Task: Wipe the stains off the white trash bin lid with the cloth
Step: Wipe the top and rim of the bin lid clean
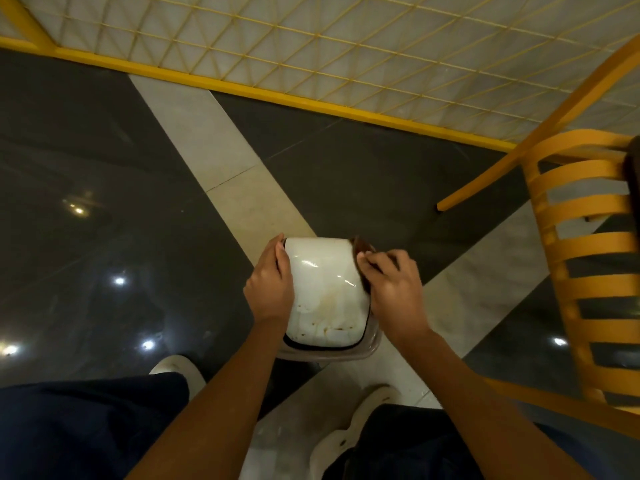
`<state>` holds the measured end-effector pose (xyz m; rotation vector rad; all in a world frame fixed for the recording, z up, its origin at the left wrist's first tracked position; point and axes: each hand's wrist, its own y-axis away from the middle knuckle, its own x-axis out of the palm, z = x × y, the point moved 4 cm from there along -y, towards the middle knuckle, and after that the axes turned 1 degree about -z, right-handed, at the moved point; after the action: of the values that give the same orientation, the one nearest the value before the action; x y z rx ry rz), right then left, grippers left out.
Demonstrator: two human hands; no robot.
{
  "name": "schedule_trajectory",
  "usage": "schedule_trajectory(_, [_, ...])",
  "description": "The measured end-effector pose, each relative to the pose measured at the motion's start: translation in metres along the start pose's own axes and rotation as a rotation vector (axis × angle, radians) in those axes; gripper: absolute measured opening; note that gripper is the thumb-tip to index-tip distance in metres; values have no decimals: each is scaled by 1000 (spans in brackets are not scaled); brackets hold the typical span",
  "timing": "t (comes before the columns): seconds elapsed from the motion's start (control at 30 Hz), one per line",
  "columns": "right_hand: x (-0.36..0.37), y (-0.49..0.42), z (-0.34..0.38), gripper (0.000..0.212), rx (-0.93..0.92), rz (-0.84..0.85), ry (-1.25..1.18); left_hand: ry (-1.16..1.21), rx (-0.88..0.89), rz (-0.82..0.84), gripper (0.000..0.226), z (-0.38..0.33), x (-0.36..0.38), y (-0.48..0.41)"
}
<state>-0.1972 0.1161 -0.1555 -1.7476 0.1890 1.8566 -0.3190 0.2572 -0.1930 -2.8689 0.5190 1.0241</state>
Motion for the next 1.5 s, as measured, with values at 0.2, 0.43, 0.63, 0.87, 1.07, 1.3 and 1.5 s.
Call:
schedule_trajectory(0.2, [-2, 15, -2, 64, -58, 48, -21, 14, -17, 1, 34, 3, -1, 0])
schedule_trajectory(0.43, [-2, 32, 2, 69, -177, 67, -70, 30, -13, 3, 37, 0, -1, 1])
schedule_trajectory(0.63, [3, 37, 2, 75, -84, 61, -64, 7, -12, -3, 45, -4, -2, 1])
schedule_trajectory(0.87, [1, 28, -9, 63, 98, -1, -80, -1, -7, -13, 40, -5, -3, 1])
schedule_trajectory(1.07, [4, 28, 7, 69, -149, 121, -56, 10, -27, -7, 34, -1, -2, 2])
schedule_trajectory(1.3, [6, -1, 12, 37, 18, 78, -91, 0, -25, -8, 34, -2, -1, 1])
schedule_trajectory(1.5, [10, -10, 8, 28, 245, 54, -430, -8, -10, -13, 33, 1, 0, 0])
